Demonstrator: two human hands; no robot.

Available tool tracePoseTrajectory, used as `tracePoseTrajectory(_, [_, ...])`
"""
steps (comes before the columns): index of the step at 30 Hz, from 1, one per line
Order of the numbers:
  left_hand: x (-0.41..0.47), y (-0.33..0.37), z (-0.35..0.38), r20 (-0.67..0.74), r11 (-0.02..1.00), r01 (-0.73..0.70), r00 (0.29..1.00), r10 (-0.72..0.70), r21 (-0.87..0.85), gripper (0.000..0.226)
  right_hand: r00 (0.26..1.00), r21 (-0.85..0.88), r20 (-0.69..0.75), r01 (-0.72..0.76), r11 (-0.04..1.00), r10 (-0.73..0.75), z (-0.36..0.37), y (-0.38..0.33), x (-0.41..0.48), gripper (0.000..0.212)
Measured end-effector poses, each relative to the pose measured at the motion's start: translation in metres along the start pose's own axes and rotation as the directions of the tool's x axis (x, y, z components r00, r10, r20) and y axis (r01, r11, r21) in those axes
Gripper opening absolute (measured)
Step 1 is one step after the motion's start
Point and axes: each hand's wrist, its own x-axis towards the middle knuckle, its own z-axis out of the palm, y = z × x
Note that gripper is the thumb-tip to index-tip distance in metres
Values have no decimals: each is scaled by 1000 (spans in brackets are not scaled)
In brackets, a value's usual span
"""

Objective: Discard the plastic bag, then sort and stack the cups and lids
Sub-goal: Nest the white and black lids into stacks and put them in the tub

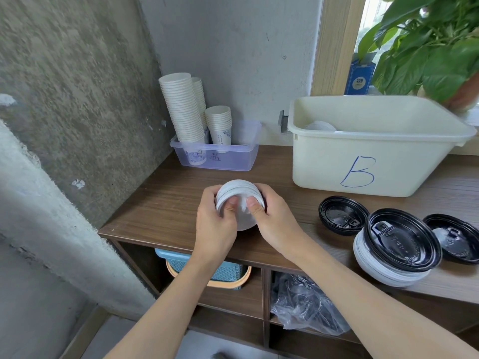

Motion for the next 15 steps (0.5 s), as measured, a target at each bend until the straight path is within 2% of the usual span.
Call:
tracePoseTrajectory(5, [-1,2,1,121,999,-48,991,47,10,40,999,32,-9,-39,999,39,-5,-2,-2,11])
tracePoseTrajectory(12, [-6,2,7,45,994,-96,995,94,54,18,1000,-20,-21,-12,1000,11,-3,0,0,14])
tracePoseTrajectory(15, [-9,7,9,22,993,-103,995,101,63,22,999,-35,-50,9,999,-10,-2,-1,0,14])
